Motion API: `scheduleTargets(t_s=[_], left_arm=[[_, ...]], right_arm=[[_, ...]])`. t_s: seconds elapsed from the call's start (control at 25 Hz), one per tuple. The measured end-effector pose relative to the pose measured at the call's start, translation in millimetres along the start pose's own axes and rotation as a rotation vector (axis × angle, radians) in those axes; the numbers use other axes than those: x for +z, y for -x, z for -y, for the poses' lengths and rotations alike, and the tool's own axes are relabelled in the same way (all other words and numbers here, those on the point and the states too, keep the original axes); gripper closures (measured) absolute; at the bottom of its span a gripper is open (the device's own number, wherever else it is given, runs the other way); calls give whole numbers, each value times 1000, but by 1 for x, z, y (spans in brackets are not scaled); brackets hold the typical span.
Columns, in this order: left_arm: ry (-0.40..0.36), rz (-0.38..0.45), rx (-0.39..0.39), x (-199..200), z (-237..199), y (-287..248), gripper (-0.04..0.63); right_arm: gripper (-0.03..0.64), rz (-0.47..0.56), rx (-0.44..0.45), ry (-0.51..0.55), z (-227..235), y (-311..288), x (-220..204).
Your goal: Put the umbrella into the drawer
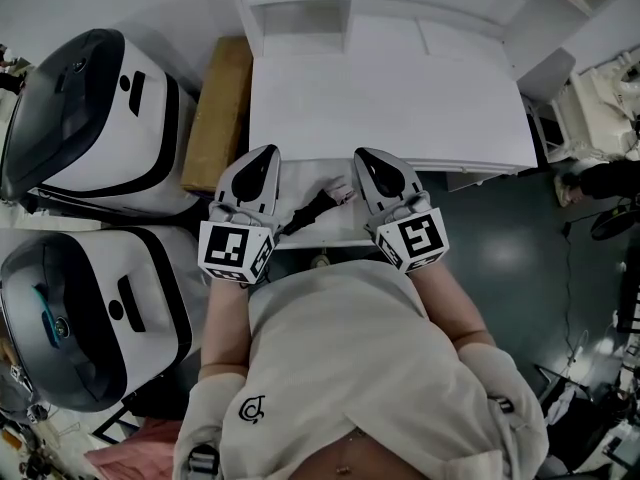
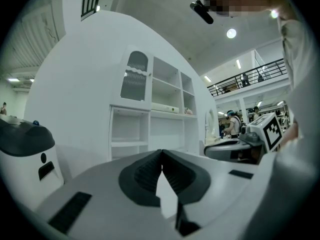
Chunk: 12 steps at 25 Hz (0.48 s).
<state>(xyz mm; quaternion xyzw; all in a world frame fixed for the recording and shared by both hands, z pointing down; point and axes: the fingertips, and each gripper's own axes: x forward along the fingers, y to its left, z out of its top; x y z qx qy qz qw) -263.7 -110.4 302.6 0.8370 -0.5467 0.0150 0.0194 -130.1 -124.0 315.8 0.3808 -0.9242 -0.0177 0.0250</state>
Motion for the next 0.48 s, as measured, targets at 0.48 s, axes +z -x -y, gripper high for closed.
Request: scheduleTargets(t_s=[0.48], left_arm=[[25,-2,29,-5,-12,4,581]], right_arm=[[612,-6,-4,-14,-6,-4,-4]])
